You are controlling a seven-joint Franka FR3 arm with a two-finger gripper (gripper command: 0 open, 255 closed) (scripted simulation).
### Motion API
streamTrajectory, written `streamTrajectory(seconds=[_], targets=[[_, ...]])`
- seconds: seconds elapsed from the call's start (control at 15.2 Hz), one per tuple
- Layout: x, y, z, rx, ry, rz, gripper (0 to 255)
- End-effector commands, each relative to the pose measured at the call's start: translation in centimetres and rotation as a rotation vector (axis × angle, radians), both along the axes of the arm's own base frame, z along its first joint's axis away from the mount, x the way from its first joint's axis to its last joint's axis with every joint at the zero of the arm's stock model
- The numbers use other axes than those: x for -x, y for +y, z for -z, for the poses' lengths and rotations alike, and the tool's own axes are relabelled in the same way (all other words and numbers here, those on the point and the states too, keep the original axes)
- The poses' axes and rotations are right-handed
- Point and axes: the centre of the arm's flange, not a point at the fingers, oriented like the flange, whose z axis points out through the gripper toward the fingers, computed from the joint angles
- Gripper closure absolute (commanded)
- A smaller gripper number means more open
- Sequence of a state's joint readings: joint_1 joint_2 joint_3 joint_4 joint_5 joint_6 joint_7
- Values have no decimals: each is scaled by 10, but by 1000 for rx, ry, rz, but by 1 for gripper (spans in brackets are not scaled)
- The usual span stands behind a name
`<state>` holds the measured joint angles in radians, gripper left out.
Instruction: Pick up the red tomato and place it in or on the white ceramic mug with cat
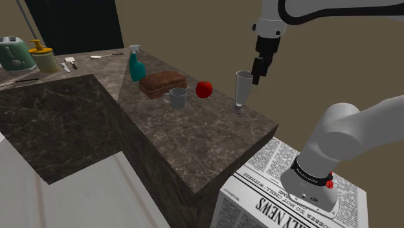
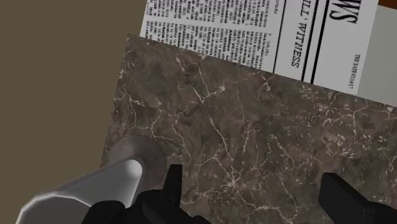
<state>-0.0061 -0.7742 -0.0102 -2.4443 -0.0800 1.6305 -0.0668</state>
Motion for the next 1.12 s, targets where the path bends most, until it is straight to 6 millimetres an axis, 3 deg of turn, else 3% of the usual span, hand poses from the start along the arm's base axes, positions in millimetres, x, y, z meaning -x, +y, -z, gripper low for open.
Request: streamTrajectory(seconds=[0.0, 0.53, 1.06], targets=[[0, 0, 0, 0, 0, 0, 0], [-67, -6, 56, 4, -159, 187, 0], [-140, -25, 101, 9, -318, 374, 0]])
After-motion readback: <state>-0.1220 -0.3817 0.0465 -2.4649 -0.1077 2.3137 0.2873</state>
